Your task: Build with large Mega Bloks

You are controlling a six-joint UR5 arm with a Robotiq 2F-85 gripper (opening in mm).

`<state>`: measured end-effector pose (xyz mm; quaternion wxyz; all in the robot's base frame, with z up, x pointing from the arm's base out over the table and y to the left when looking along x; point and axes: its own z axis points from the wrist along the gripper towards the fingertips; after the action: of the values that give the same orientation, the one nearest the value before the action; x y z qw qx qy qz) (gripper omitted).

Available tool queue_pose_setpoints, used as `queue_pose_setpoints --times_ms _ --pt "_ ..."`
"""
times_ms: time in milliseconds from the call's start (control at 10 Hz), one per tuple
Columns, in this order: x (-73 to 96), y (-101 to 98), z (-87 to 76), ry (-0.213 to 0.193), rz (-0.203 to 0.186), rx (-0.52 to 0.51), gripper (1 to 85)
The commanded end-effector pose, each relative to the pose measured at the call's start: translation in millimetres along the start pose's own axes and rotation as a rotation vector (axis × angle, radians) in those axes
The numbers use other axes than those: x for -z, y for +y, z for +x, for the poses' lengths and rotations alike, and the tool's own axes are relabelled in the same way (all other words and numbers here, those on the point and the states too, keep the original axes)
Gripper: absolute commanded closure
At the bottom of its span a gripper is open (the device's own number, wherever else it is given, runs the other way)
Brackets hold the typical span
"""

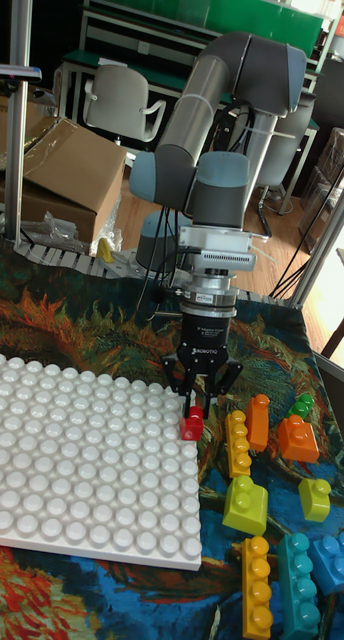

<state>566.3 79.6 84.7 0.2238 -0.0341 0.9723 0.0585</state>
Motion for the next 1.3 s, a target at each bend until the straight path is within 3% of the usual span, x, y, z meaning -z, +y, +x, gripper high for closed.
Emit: queue_pose_setpoints --times_ms 0,600,1200 --pt "1.4 2.7 -1.4 0.006 -0.025 -0.077 84.3" --pt "-3.9 -1.1 5.9 0.038 -0.003 -0.139 84.3" --pt "-7.7 4.8 -0.7 0.039 -0.006 -0.153 84.3"
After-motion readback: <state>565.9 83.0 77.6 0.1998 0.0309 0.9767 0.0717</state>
